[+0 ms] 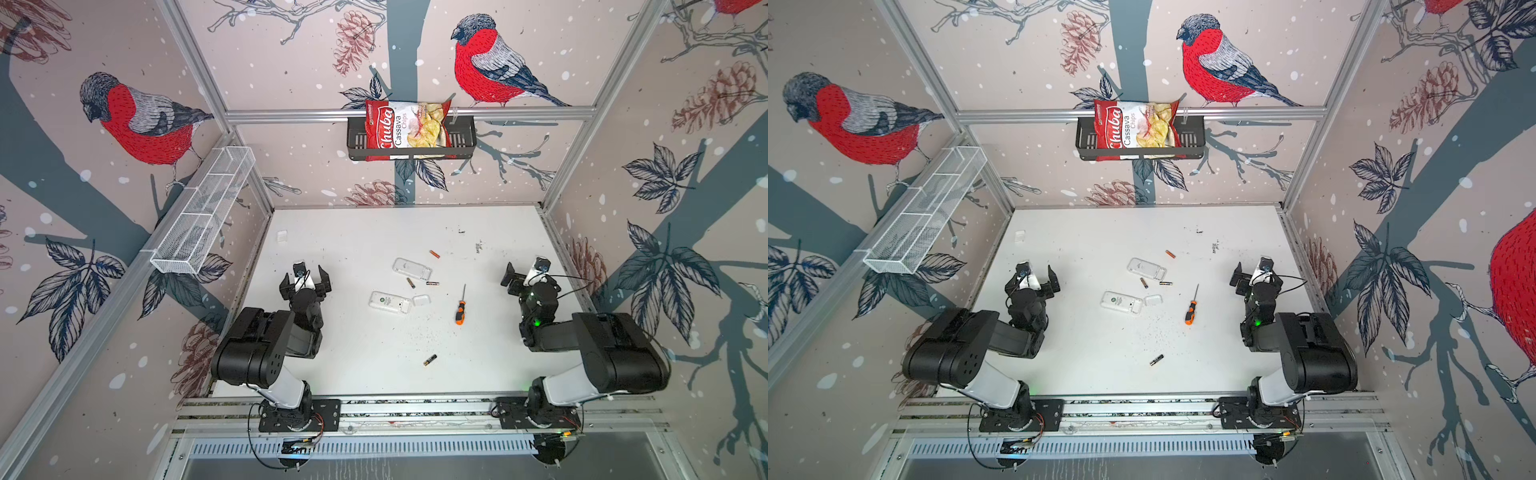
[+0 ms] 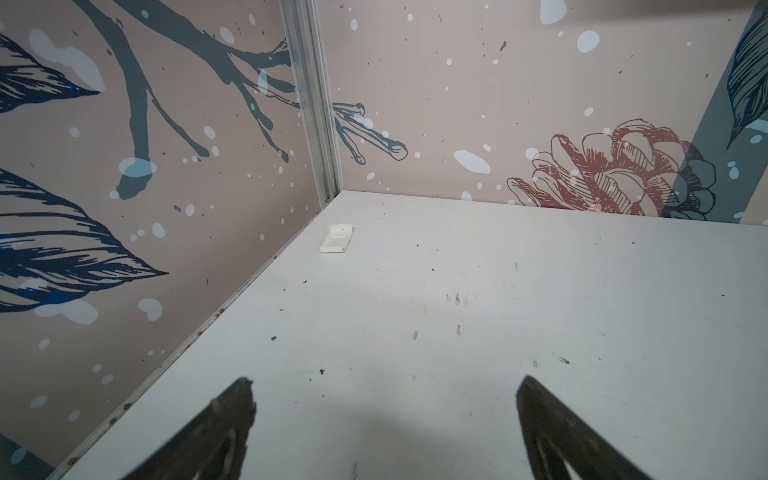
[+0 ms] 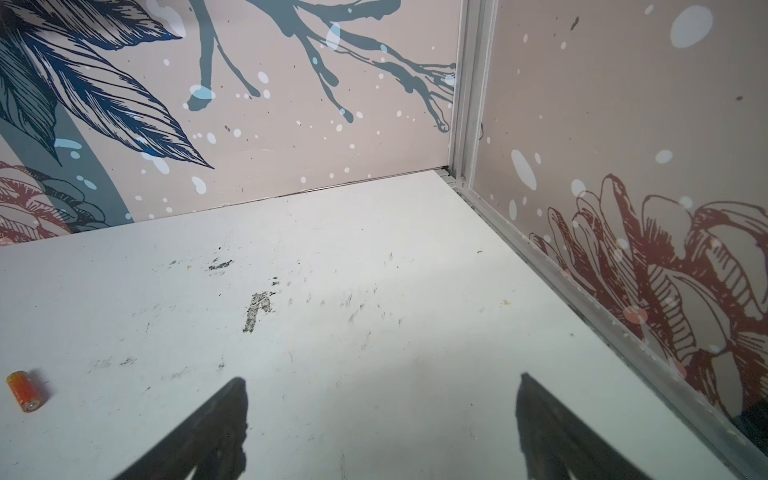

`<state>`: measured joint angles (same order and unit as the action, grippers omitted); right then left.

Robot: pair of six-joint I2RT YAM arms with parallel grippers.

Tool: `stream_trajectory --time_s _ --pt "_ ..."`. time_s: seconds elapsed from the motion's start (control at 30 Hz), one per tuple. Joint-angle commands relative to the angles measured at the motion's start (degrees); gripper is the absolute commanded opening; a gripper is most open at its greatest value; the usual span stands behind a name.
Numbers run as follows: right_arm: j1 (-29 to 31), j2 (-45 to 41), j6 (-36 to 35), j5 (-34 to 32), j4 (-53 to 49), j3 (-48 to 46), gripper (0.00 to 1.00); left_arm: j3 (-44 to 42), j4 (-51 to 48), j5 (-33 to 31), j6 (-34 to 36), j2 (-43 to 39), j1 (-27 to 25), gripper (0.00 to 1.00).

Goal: Unload the batteries from the remote control

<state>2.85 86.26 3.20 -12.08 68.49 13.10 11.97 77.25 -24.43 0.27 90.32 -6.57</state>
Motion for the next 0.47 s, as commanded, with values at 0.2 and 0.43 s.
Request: stream_trajectory --time_s 0.2,0.43 --pt "-0.2 0.0 0.5 0.6 0.3 0.4 1.0 0.5 1.3 0.8 -0.3 -0.1 0.4 0.97" --pt "-0.2 -0.1 0.5 0.6 0.4 0.3 0.99 0.3 1.3 1.0 -0.3 -0.2 0.5 0.97"
